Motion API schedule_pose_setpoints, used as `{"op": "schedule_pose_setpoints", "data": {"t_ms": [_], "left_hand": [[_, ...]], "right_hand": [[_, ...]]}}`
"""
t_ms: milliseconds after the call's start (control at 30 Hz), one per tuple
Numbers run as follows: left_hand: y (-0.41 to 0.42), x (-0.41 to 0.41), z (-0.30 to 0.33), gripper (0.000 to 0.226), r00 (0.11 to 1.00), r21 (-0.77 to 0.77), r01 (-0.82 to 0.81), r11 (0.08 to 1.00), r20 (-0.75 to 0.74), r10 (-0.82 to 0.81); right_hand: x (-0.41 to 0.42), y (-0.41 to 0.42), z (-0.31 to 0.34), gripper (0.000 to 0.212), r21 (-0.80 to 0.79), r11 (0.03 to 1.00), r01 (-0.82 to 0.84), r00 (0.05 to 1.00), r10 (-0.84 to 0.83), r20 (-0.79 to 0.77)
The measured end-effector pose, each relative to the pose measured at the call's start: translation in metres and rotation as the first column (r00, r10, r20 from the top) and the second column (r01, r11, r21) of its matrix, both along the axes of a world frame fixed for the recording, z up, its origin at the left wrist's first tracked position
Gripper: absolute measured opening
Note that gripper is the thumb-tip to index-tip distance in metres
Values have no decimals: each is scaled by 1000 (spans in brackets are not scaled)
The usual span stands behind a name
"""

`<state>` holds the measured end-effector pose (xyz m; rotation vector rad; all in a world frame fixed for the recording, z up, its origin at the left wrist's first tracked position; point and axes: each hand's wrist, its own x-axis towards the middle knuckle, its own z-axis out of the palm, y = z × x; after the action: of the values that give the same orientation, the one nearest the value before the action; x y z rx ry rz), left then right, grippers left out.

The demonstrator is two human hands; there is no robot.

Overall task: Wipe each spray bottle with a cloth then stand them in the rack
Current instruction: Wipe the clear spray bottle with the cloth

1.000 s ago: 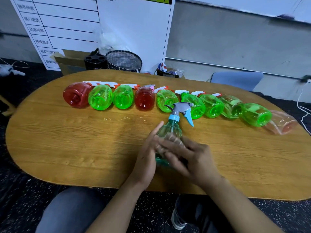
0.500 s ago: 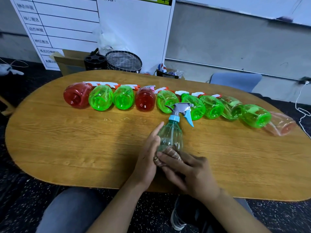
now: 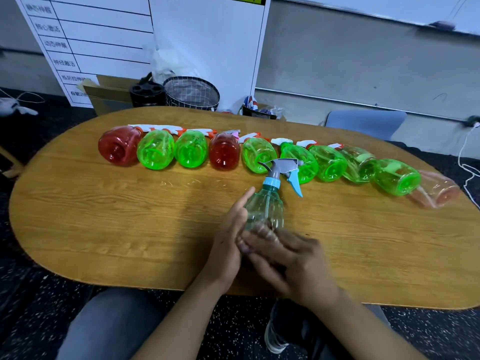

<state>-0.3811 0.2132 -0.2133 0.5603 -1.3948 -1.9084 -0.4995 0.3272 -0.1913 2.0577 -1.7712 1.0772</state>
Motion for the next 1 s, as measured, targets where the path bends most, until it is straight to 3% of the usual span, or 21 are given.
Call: {"op": "schedule_pose_setpoints", "data": {"t_ms": [100, 200, 333, 467, 633, 767, 1000], "left_hand": [[1, 1, 3, 51, 999, 2, 35, 999, -28, -35], [2, -2, 4, 48, 1000, 1, 12, 1000, 25, -12], [5, -3, 3, 43, 998, -39, -7, 999, 66, 10], [5, 0, 6, 44, 999, -31, 36, 999, 39, -35], [5, 5, 13, 101, 994, -53, 87, 995, 73, -83], [3, 3, 9, 78, 998, -48, 55, 997, 30, -54], [2, 1, -3, 54, 998, -68, 46, 997, 38, -43]], "right_hand": [[-3, 6, -6, 34, 12, 997, -70, 996, 71, -61], [-15, -2, 5, 32, 3, 1000, -21, 997, 21, -69], [-29, -26, 23, 38, 61, 973, 223, 943, -231, 238], [-25, -35, 22, 39, 64, 967, 245, 908, -252, 335], [-20, -27, 25, 34, 0, 975, 224, 851, -196, 488], [-22, -32, 28, 32, -27, 969, 246, 808, -190, 557], [-16, -39, 26, 33, 76, 954, 289, 852, -293, 435]]}}
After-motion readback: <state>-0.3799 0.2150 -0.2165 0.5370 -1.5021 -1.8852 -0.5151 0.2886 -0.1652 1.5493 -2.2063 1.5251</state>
